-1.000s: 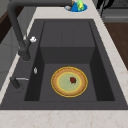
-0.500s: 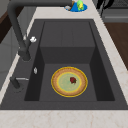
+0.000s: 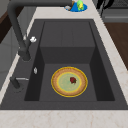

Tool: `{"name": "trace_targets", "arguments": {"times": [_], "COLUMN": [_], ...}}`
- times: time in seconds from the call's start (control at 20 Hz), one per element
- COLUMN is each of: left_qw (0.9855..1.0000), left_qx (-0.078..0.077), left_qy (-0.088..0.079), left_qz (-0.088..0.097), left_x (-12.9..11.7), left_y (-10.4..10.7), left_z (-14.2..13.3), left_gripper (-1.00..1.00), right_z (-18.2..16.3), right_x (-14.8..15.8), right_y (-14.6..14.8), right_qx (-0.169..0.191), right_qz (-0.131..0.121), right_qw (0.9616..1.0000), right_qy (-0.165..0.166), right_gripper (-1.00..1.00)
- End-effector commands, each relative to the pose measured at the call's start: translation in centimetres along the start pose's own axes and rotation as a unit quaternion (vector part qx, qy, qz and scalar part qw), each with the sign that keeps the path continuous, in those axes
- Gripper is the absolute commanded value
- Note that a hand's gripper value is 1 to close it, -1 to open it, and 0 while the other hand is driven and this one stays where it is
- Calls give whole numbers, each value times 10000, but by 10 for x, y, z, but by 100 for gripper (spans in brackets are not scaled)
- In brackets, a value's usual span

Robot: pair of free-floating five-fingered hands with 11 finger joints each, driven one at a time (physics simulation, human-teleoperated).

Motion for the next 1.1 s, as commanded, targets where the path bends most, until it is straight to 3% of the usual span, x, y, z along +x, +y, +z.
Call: {"name": "trace_targets", "arguments": {"times": [0.0, 0.35, 0.8, 0.85, 0.9, 1.05], "left_qw": [9999, 9998, 9999, 9999, 9997, 9994], "left_qx": [-5, 30, 63, 63, -49, -1], "left_qy": [-2, 40, 60, 61, -6, 20], "left_qz": [-105, -196, -137, -136, -252, -357], "left_x": [13, 3, -3, -3, -3, -3], "left_y": [-12, -10, -19, -20, -19, -18], "left_z": [-1, -4, -3, -2, -2, -3], "left_gripper": [-100, -100, -100, 100, 100, 100], "right_z": [0, 0, 0, 0, 0, 0], "right_x": [0, 0, 0, 0, 0, 0], "right_y": [0, 0, 0, 0, 0, 0], "right_qx": [0, 0, 0, 0, 0, 0], "right_qz": [0, 0, 0, 0, 0, 0], "right_qw": [10000, 10000, 10000, 10000, 10000, 10000], "right_qy": [0, 0, 0, 0, 0, 0], "right_gripper": [0, 0, 0, 0, 0, 0]}}
